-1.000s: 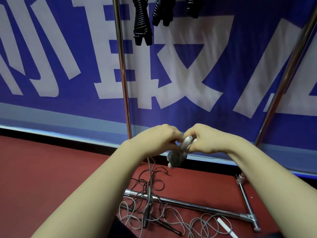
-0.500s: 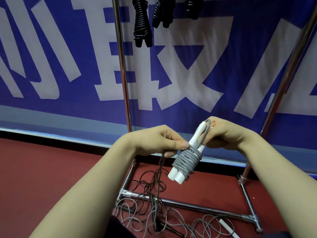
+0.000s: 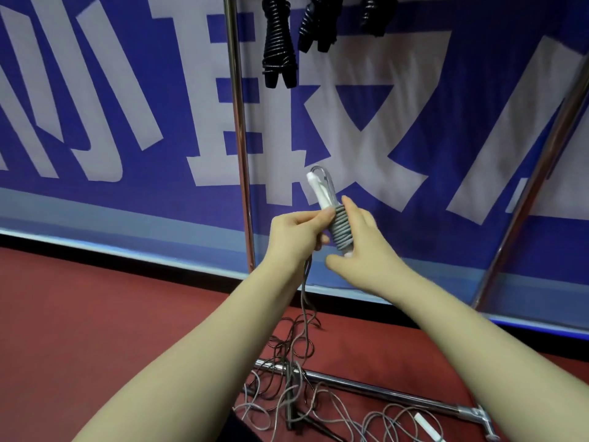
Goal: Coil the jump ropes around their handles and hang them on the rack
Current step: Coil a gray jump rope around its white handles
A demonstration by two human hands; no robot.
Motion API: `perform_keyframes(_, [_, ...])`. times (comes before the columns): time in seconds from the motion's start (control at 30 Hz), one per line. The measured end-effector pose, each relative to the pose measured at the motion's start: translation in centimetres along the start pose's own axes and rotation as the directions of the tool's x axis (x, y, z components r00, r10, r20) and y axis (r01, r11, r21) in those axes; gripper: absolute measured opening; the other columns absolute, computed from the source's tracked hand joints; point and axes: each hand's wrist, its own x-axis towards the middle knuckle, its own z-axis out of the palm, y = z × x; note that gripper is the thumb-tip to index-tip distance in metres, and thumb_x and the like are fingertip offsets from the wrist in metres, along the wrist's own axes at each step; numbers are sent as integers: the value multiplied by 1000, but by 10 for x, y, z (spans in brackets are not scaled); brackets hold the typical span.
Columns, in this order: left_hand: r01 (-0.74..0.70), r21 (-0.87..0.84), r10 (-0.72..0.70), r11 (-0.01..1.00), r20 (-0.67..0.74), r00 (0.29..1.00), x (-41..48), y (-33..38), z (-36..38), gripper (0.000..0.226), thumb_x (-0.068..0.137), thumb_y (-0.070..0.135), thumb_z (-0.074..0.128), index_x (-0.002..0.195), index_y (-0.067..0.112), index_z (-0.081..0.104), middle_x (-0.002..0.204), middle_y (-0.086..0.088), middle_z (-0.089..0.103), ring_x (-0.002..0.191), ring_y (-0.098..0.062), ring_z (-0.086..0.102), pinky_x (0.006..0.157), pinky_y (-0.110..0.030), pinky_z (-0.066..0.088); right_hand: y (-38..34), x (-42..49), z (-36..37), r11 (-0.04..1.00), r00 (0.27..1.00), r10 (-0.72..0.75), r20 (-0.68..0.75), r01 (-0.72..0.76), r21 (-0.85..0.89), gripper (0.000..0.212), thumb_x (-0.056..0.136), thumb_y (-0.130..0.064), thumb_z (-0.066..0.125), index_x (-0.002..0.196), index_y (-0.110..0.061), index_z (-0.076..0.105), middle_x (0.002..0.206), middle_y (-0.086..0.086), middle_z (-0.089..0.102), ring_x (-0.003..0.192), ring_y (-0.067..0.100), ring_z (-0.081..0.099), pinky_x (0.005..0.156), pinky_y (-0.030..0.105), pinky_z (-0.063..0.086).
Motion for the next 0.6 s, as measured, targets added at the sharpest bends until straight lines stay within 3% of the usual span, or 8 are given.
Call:
perform_keyframes(0.1, [7,-39,-7,999,1,1000,-8,3,9,10,88,14,71,91,6,75,44,6,54,41,-6,41,45,-16,37,6,3,6,981,982,-13,-190,-24,-191,90,85,-31,70,154,-29,13,134,3,35,119,24,42,84,35,42])
perform_keyframes(0.2, [-16,4,16,1000,19,1000,-11,5,12,11,85,18,76,86,7,77,48,0,58,44,-9,43,47,-19,37,8,6,3,960,955,-46,-294,-39,-278,66,87,-23,67,144,-27,33,123,4,47,109,28,51,73,33,37])
perform_keyframes(0.3, [-122,69,112,990,133,985,-10,10,6,9,86,13,73,85,5,76,56,-3,65,46,-7,51,51,-20,41,8,6,-6,997,944,10,-329,-35,-70,59,79,-7,63,130,-31,48,109,-6,57,92,23,54,69,30,37])
perform_keyframes(0.43, [-229,91,185,969,347,920,-10,21,-6,12,91,3,64,96,9,73,65,-1,70,57,-6,60,56,-17,45,7,5,-17,954,956,127,-263,-45,297,64,65,5,67,114,-34,57,84,-11,62,78,19,58,65,35,56])
perform_keyframes(0.5, [-226,128,174,966,330,928,-7,23,-8,4,89,7,69,92,9,71,68,-2,70,52,-9,57,51,-21,42,5,4,-17,905,969,133,-210,-33,425,64,59,15,62,110,-25,60,80,-6,60,71,16,53,55,30,50])
perform_keyframes(0.6, [-183,163,151,969,192,970,-3,22,-8,18,83,21,76,86,11,62,69,2,61,43,-9,44,45,-21,34,-3,-1,-22,767,990,117,-81,-38,641,62,53,21,55,101,-19,59,71,-1,53,62,14,46,45,20,38])
